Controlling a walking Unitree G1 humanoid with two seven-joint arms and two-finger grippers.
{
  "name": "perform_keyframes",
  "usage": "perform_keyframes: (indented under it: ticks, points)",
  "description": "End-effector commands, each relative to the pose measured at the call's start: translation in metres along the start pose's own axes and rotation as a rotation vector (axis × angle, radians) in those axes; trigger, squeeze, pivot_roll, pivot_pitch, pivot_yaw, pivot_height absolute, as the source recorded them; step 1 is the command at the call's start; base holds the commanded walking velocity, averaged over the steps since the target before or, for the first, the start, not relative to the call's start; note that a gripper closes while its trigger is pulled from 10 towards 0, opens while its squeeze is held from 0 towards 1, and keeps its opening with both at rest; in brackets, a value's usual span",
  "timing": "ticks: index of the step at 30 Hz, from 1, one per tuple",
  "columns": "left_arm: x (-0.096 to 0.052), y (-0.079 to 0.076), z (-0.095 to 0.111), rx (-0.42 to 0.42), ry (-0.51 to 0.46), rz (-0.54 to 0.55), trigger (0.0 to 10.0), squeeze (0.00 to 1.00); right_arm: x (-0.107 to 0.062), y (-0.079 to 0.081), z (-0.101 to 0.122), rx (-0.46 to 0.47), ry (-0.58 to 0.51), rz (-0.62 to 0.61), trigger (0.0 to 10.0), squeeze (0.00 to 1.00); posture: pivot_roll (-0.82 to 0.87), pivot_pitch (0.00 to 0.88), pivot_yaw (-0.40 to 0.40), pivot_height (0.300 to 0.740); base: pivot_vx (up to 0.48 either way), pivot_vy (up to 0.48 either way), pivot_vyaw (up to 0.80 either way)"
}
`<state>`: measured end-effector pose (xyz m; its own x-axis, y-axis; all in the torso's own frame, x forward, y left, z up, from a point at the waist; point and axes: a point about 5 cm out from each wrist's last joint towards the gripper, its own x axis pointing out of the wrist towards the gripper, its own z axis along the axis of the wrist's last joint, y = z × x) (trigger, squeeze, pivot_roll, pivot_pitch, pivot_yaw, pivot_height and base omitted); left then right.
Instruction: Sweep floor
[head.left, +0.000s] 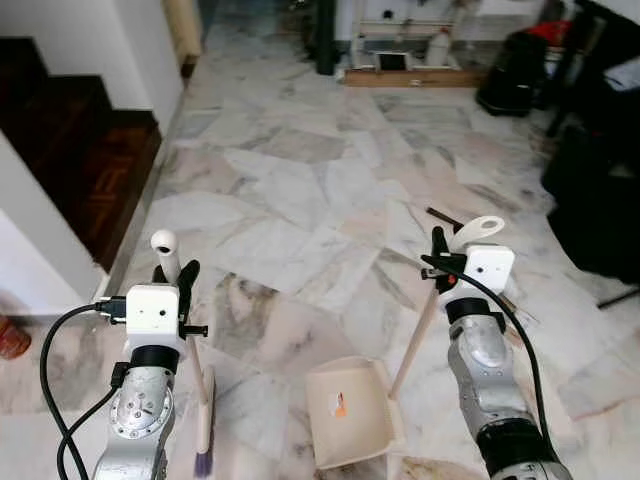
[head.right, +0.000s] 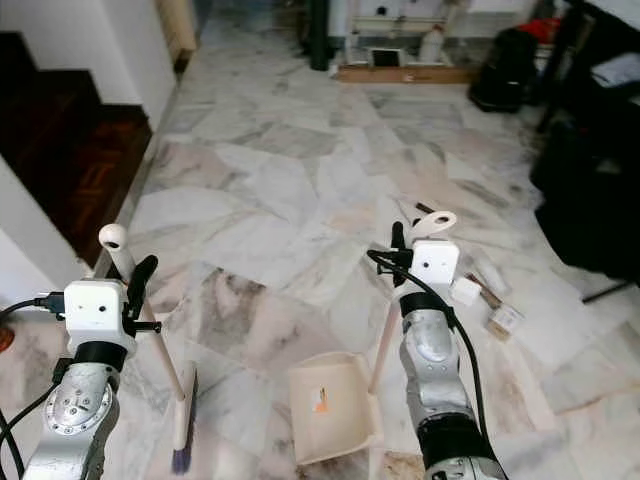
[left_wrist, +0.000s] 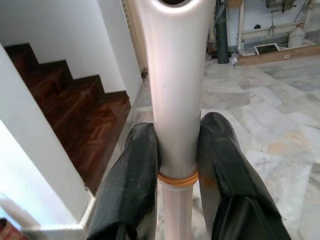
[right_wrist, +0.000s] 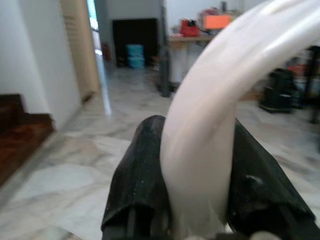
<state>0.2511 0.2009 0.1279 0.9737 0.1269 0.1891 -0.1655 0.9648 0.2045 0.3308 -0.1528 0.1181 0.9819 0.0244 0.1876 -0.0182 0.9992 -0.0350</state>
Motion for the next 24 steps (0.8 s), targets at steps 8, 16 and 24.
perform_keyframes:
  ticks: [8,16,24]
  points:
    - [0.0024,-0.0032,0.0105,0.004,-0.056,-0.002,10.0,0.00,0.0030,-0.0101,0.0114,0.003,-0.051,-0.022,10.0,0.00,0.03,0.100,-0.007,0.740,0.327,0.000,0.00]
    - [0.0022,-0.0028,0.0100,0.005,-0.055,0.005,10.0,0.00,0.0037,-0.0083,0.0122,0.007,-0.051,-0.012,10.0,0.00,0.03,0.101,-0.010,0.740,0.326,0.000,0.00]
    - [0.0025,-0.0013,0.0098,0.007,-0.055,0.010,10.0,0.00,0.0041,-0.0076,0.0128,0.005,-0.052,-0.004,10.0,0.00,0.03,0.102,-0.013,0.740,0.326,0.000,0.00]
